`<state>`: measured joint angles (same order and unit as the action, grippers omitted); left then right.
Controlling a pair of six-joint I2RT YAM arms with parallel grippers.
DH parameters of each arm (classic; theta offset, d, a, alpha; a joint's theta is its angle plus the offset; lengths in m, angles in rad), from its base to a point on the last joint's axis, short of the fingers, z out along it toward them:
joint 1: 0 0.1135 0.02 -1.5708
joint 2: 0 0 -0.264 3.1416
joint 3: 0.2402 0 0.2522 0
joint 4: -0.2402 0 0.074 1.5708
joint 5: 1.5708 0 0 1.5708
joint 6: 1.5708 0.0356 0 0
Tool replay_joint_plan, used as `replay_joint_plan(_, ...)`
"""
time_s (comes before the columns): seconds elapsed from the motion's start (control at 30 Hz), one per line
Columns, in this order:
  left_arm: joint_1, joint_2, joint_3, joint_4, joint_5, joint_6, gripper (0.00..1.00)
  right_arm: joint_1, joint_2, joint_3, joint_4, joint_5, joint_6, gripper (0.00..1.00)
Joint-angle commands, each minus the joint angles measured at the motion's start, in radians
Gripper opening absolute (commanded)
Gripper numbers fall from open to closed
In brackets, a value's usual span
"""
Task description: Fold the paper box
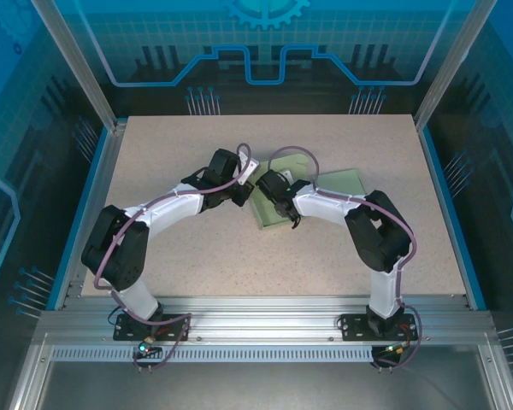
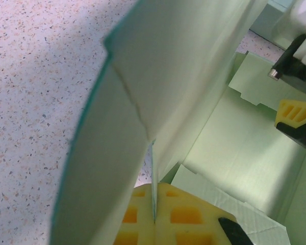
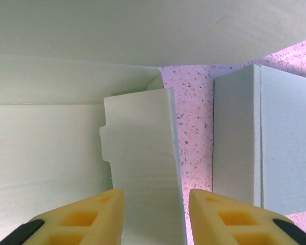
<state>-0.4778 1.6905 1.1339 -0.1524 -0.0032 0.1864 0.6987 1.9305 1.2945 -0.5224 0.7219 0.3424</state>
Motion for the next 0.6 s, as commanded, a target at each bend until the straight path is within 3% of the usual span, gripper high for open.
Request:
replay_joint_plan(0.0, 0.004, -0.004, -0.02, -0.017, 0.003, 0.027, 0.03, -0.023, 0.029, 0.015, 0.005, -0.013, -0.01, 0.39)
replay_joint_plan(0.2, 0.004, -0.003, -0.024, -0.018, 0.006, 0.036, 0.03, -0.053, 0.052, 0.015, 0.034, -0.031, -0.032, 0.38)
replay_joint_plan(0.33, 0.005, -0.005, -0.025, -0.016, 0.006, 0.041, 0.03, -0.067, 0.062, 0.014, 0.055, -0.048, -0.045, 0.23)
replay_joint_plan(0.4, 0.004, -0.005, -0.023, -0.017, 0.008, 0.038, 0.03, -0.069, 0.071, 0.016, 0.057, -0.049, -0.053, 0.22)
replay_joint_plan(0.57, 0.004, -0.006, -0.02, -0.013, 0.01, 0.033, 0.03, -0.054, 0.109, 0.042, 0.016, 0.05, -0.065, 0.23)
